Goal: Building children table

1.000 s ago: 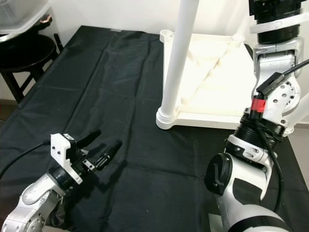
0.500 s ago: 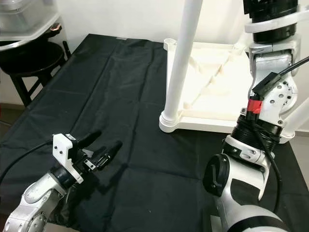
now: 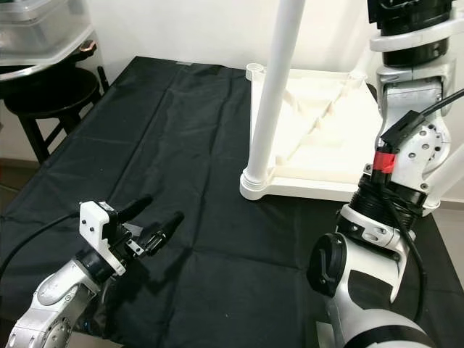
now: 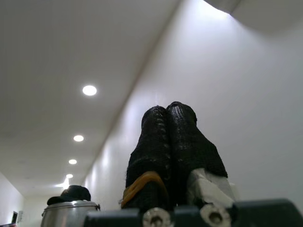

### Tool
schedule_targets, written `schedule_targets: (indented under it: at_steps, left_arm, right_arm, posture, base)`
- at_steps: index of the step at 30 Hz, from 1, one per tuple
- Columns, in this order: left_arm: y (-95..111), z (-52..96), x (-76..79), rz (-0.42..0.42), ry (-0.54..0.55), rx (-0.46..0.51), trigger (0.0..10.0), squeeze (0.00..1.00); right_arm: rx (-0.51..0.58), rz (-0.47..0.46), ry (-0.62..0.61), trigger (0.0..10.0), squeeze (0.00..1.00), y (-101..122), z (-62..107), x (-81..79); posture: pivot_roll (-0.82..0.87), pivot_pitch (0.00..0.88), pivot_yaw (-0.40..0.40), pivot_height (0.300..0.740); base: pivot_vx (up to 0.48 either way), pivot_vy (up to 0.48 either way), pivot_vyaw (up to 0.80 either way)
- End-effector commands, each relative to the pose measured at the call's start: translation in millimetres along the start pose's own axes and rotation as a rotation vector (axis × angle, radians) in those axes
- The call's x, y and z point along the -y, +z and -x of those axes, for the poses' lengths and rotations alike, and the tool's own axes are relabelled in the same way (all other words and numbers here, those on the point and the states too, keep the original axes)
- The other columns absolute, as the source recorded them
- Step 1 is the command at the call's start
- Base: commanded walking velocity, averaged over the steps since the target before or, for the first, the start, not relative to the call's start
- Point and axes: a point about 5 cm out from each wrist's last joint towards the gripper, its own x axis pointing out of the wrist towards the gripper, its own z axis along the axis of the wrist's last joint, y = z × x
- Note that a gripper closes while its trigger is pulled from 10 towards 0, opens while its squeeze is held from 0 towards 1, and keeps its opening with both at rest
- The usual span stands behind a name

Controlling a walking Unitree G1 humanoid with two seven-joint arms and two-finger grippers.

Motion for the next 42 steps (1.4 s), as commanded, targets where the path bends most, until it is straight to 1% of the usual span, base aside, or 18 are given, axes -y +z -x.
schedule_targets:
  at_steps: [1,2,4,11,19,22,23,24,25,29,32,33,34,35,37,42]
  left_arm:
    - [-2,0.1,1.0,0.005,-0.003,0.001,10.0,0.00]
    - [-2,0.0,0.9,0.004,-0.002,0.002,10.0,0.00]
    - [-2,-0.2,1.0,0.004,-0.003,0.002,10.0,0.00]
    - [-1,-0.5,1.5,0.004,-0.003,0.005,10.0,0.00]
    - [-2,-0.8,1.0,0.003,-0.004,0.006,10.0,0.00]
    - [-2,-1.4,0.4,0.003,-0.003,0.007,10.0,0.00]
    - [-2,-1.4,0.4,0.003,-0.003,0.007,10.0,0.00]
    - [-2,-1.7,0.3,0.003,-0.002,0.008,10.0,0.00]
    - [-2,-1.7,0.3,0.003,-0.002,0.008,10.0,0.00]
    - [-2,-2.7,0.3,0.004,-0.002,0.009,10.0,0.00]
    - [-2,-2.7,0.3,0.004,-0.002,0.009,10.0,0.00]
    - [-2,-2.7,0.6,0.004,-0.003,0.010,10.0,0.00]
    - [-2,-2.3,0.7,0.005,-0.002,0.011,10.0,0.00]
    - [-2,-1.8,0.8,0.006,-0.002,0.012,10.0,0.00]
    - [-1,-1.4,0.8,0.008,-0.002,0.013,10.0,0.00]
    - [-1,-1.5,0.8,0.009,-0.002,0.014,10.0,0.00]
  right_arm:
    - [-0.021,0.034,0.012,10.0,0.00,-1,-0.9,-2.8]
    - [-0.047,0.073,-0.007,10.0,1.00,-5,-0.7,-1.7]
    - [-0.081,0.119,-0.037,10.0,1.00,-11,-0.3,0.2]
    - [-0.108,0.139,-0.071,10.0,1.00,-24,-2.9,-1.3]
    - [-0.109,0.150,-0.070,10.0,1.00,-24,-3.8,-1.9]
    - [-0.139,0.188,-0.054,10.0,1.00,-26,-3.3,-2.9]
    - [-0.139,0.188,-0.054,10.0,1.00,-26,-3.3,-2.9]
    - [-0.161,0.210,-0.052,10.0,1.00,-27,-1.9,-2.6]
    - [-0.161,0.210,-0.052,10.0,1.00,-27,-1.9,-2.6]
    - [-0.214,0.260,-0.051,10.0,1.00,-28,4.1,2.1]
    - [-0.214,0.260,-0.051,10.0,1.00,-28,4.1,2.1]
    - [-0.228,0.259,-0.042,10.0,1.00,-26,6.5,3.4]
    - [-0.283,0.250,-0.006,10.0,0.32,-27,12.8,3.0]
    - [-0.311,0.226,0.024,0.0,0.00,-28,19.2,1.7]
    - [-0.339,0.185,0.053,0.0,0.00,-29,26.8,0.0]
    - [-0.343,0.164,0.059,0.0,0.00,-30,30.9,-0.7]
  posture:
    - [0.03,0.086,-0.029,0.740]
    - [0.03,0.086,-0.029,0.740]
    - [0.02,0.087,-0.028,0.740]
    - [0.02,0.091,-0.027,0.740]
    - [0.02,0.091,-0.028,0.740]
    - [0.02,0.088,-0.027,0.740]
    - [0.02,0.088,-0.027,0.740]
    - [0.02,0.087,-0.027,0.740]
    - [0.02,0.087,-0.027,0.740]
    - [0.01,0.085,-0.027,0.740]
    - [0.01,0.085,-0.027,0.740]
    - [0.01,0.087,-0.028,0.740]
    - [0.01,0.091,-0.031,0.740]
    - [0.01,0.091,-0.031,0.740]
    - [0.00,0.093,-0.031,0.740]
    - [0.00,0.094,-0.030,0.740]
  base:
    - [0.000,0.000,0.00]
    - [0.000,0.000,0.00]
    - [0.000,0.000,0.00]
    - [0.000,0.000,0.00]
    - [0.000,0.000,0.00]
    - [0.000,0.000,0.00]
    - [0.000,0.000,0.00]
    - [0.000,0.000,0.00]
    - [0.000,0.000,0.00]
    - [0.000,0.000,0.00]
    - [0.000,0.000,0.00]
    - [0.000,0.000,0.00]
    - [0.000,0.000,0.00]
    - [0.000,0.000,0.00]
    - [0.000,0.000,0.00]
    - [0.000,0.000,0.00]
